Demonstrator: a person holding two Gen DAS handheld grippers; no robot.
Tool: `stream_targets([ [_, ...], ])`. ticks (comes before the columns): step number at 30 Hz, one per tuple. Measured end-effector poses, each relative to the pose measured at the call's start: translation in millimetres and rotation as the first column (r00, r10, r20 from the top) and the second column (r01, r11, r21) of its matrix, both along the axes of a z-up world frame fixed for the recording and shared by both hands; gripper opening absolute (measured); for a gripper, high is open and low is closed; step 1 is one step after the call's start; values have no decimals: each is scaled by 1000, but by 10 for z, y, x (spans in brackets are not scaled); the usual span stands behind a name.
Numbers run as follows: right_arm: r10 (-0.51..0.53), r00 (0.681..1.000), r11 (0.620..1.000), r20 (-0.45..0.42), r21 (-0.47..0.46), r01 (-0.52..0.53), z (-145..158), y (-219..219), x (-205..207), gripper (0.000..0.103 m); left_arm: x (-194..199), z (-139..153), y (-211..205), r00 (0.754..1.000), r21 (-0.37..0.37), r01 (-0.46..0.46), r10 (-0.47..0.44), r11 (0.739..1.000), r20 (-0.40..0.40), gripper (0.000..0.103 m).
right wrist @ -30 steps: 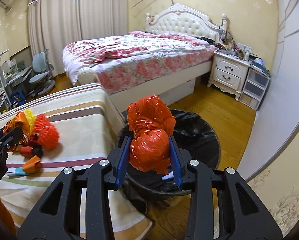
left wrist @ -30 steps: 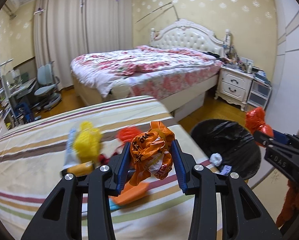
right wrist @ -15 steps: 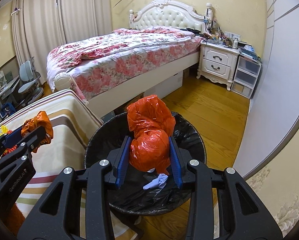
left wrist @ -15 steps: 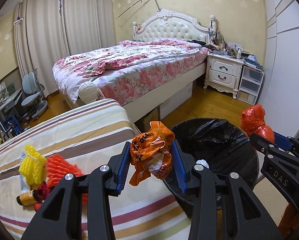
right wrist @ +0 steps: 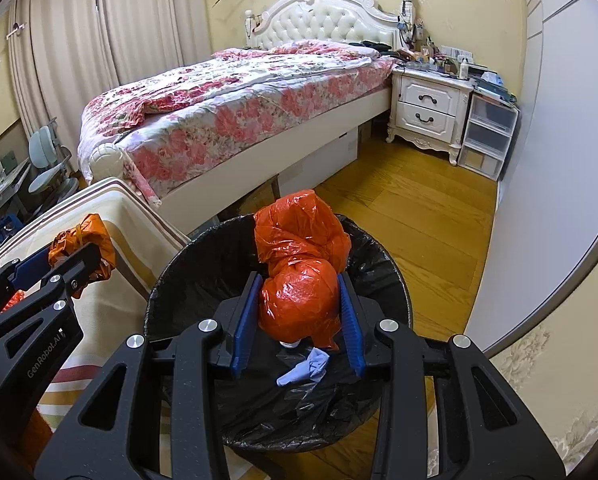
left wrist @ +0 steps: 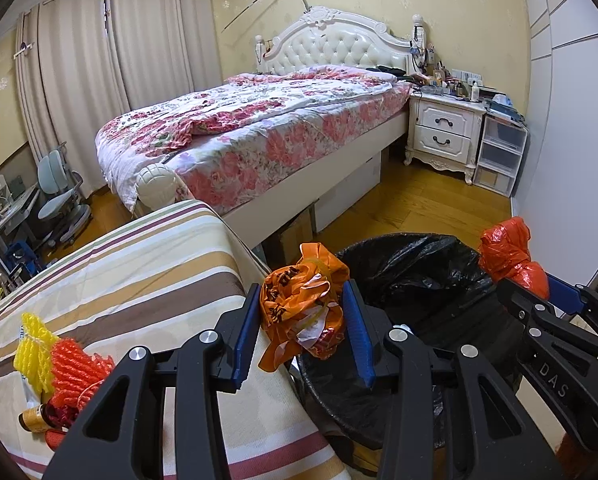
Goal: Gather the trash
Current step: 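Open the right gripper releasing the red-orange bag while the left gripper releases the orange bag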
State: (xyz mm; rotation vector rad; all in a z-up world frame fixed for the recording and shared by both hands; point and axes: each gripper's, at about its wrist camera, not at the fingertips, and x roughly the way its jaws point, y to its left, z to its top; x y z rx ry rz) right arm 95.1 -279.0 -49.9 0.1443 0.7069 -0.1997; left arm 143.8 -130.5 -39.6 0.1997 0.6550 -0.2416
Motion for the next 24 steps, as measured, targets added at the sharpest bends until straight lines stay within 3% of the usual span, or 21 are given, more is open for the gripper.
stream_targets([
  [5, -22, 1000, 1000, 4, -4, 22, -19, -41, 41, 39, 39, -24, -21, 1000, 5, 0, 0, 1000, -9, 44],
  [6, -26, 1000, 1000, 4, -4, 26, -22, -46, 53, 42, 40, -28, -24, 1000, 8, -4, 4, 1000, -8, 48],
  [8, -33, 999, 999, 4, -7, 33, -31, -48, 60, 45, 39, -32, -15, 1000, 9, -10, 10, 1000, -5, 63],
  [11, -42, 999, 999, 5, -18, 43, -26, -57, 63, 46, 25, -35, -9, 1000, 17, -13, 13, 1000, 3, 72],
  [20, -58, 998, 998, 15, -31, 59, 16, -65, -27, 48, -26, 15, 50, 999, 13, -30, 30, 999, 20, 77],
  [24, -56, 998, 998, 21, -29, 57, 39, -17, -103, 54, -105, 55, 106, 999, 11, -37, 36, 999, 21, 77],
])
